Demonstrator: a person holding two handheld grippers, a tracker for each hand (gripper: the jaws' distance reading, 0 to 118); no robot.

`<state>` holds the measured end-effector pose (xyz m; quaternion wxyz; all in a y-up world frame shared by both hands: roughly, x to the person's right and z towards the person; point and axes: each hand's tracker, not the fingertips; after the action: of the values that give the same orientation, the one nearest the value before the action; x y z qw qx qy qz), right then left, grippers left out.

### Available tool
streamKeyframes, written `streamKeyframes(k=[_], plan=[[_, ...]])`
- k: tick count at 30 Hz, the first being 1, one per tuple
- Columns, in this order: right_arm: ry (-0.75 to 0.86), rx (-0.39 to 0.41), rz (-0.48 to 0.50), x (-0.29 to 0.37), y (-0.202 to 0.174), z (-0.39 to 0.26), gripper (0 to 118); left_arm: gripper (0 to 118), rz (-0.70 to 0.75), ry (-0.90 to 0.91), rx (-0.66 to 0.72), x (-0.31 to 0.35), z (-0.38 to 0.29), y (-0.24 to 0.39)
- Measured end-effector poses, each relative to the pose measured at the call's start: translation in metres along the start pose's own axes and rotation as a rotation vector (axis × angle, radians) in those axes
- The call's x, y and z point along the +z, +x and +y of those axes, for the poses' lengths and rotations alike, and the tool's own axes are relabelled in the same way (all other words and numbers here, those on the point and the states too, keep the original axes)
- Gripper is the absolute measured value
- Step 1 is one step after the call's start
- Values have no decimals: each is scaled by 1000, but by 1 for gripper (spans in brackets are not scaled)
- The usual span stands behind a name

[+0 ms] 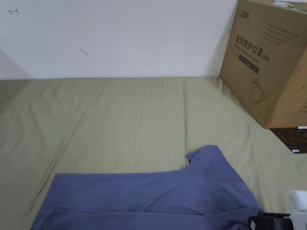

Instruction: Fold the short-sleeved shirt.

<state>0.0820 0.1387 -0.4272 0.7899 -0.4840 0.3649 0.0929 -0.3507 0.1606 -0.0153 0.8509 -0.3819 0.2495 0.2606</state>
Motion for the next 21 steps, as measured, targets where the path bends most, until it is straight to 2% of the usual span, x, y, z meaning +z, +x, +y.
streamKeyframes(k=[2, 3, 4, 5, 6, 7, 10, 14, 17, 18, 19, 20, 21], plan=[[29, 14, 22, 1, -15, 11, 116, 105, -79, 32, -8, 0, 8, 7], [73, 22, 47, 3, -23, 16, 111, 91, -92, 53, -22, -1, 13, 13], [105, 32, 74, 4, -28, 20, 98, 69, -81, 54, -34, -3, 20, 19], [134, 39, 98, 4, -34, 26, 70, 39, -69, 62, -54, -7, 27, 26], [150, 39, 96, 3, -43, 32, 9, 3, -48, 68, -89, -16, 31, 25], [145, 42, 87, 2, -51, 35, 0, 1, -32, 69, -111, -21, 37, 28], [125, 66, 116, -11, -56, 52, 0, 0, -19, 32, -98, -47, 69, 20], [97, 78, 102, -29, -58, 58, 0, 1, 40, 4, -37, -105, 117, -12], [54, 43, 101, -42, -50, 55, 0, 1, 73, -18, -18, -148, 146, -31], [43, 25, 109, -45, -46, 55, 0, 9, 88, -18, -19, -162, 149, -37], [37, 13, 115, -47, -44, 54, 0, 23, 105, -34, -20, -173, 154, -40], [31, 5, 111, -51, -40, 56, 0, 49, 110, -72, -12, -186, 157, -44], [20, -2, 100, -55, -37, 59, 0, 98, 122, -120, -13, -200, 157, -46]])
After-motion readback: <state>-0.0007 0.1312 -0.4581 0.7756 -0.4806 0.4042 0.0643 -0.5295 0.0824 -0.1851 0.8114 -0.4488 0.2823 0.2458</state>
